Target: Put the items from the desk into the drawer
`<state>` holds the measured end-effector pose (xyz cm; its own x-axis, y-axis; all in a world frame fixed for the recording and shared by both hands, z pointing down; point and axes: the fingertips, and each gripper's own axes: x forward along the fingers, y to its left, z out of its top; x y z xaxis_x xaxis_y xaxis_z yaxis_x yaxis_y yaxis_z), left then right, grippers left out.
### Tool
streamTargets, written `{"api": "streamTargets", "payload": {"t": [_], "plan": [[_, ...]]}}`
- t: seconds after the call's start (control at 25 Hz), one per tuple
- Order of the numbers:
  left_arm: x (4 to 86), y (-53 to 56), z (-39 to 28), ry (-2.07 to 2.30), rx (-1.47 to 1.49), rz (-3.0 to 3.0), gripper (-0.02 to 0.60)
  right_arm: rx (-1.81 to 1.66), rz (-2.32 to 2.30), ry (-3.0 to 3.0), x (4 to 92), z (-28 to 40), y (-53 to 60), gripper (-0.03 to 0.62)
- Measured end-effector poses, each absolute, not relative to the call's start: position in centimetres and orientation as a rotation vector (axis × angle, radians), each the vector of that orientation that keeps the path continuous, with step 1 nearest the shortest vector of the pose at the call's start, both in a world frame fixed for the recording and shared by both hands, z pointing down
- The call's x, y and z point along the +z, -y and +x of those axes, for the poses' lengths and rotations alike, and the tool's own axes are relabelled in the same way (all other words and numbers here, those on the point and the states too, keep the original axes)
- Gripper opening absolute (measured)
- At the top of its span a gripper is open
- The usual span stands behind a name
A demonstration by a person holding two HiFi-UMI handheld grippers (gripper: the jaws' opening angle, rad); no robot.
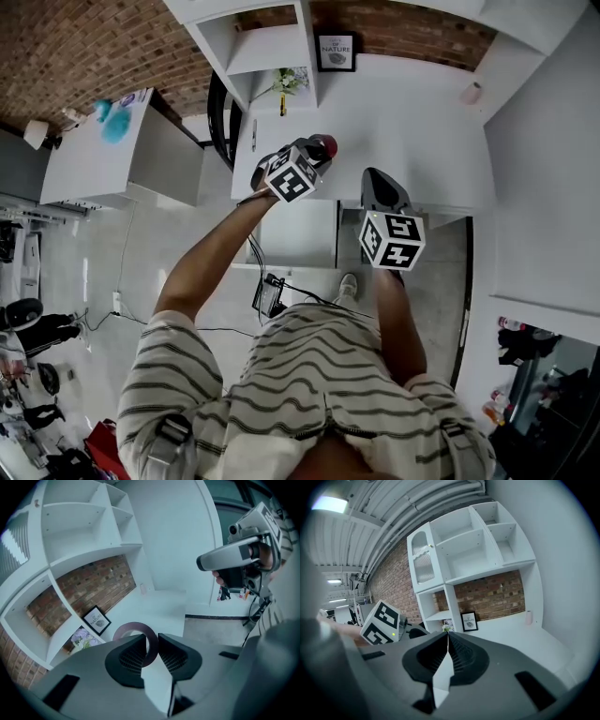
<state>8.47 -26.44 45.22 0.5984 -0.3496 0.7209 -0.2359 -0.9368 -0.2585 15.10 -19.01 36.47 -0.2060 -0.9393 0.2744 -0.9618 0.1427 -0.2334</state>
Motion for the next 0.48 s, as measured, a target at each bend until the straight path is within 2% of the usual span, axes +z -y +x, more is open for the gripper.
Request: {"api": "streamTargets", "payload": {"t": [0.48], "plan": [[40.2, 23.9, 6.8, -0.752, -1.008, -2.834, 0.083, 0.478, 1.883, 2.408, 33.7, 12.7, 17.8, 0.012]]}}
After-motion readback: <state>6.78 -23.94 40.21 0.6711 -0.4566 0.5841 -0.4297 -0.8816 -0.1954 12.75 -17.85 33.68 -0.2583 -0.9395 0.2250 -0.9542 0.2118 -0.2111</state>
